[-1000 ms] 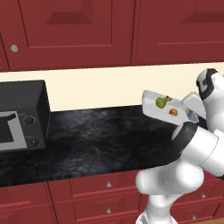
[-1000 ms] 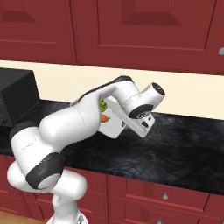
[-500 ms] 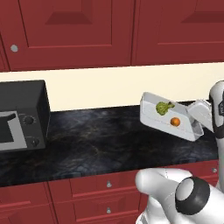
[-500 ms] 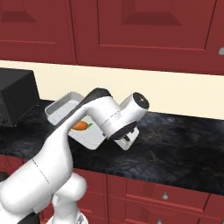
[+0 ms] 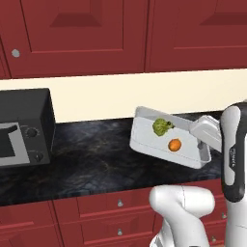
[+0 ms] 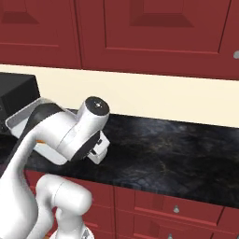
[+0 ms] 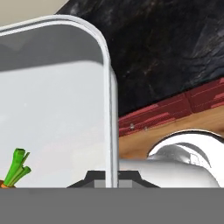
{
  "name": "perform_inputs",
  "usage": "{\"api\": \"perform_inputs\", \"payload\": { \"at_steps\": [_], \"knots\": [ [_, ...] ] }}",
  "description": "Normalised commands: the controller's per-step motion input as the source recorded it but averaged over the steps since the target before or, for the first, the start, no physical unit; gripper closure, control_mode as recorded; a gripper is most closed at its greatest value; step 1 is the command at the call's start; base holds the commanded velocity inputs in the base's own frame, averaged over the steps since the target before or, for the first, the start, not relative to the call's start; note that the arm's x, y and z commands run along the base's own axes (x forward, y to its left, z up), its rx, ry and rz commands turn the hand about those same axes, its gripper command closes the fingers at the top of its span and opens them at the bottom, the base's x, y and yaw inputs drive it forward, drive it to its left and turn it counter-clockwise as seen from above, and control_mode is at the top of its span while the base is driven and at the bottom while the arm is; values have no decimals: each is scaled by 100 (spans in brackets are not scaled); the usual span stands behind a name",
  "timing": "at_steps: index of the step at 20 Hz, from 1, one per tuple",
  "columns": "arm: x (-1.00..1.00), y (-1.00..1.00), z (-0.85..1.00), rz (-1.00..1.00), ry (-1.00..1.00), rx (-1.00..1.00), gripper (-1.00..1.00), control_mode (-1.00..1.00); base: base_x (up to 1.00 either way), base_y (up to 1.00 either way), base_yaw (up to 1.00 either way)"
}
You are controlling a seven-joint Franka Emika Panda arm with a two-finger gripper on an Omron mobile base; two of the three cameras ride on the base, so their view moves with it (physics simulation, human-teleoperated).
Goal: Take the carrot and broccoli out of the freezer and place them in the tupperware container on the counter. Then put the tupperware containing the vegetables back in the freezer.
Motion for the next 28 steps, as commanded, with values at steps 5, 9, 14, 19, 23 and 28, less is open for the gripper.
{"api": "perform_inputs", "payload": {
  "at_steps": [5,9,14,19,23,28],
  "knots": [
    [-47,79,46,0,0,-7,100,-100,0,0,0],
    [-56,80,43,0,0,-13,100,-100,0,0,0],
    [-47,85,29,0,1,-12,100,-100,0,0,0],
    [-33,72,21,1,11,-7,100,-100,0,0,0],
    [-39,27,16,5,7,0,100,-100,0,0,0],
    [-40,3,0,6,6,1,100,-100,0,0,0]
  ]
}}
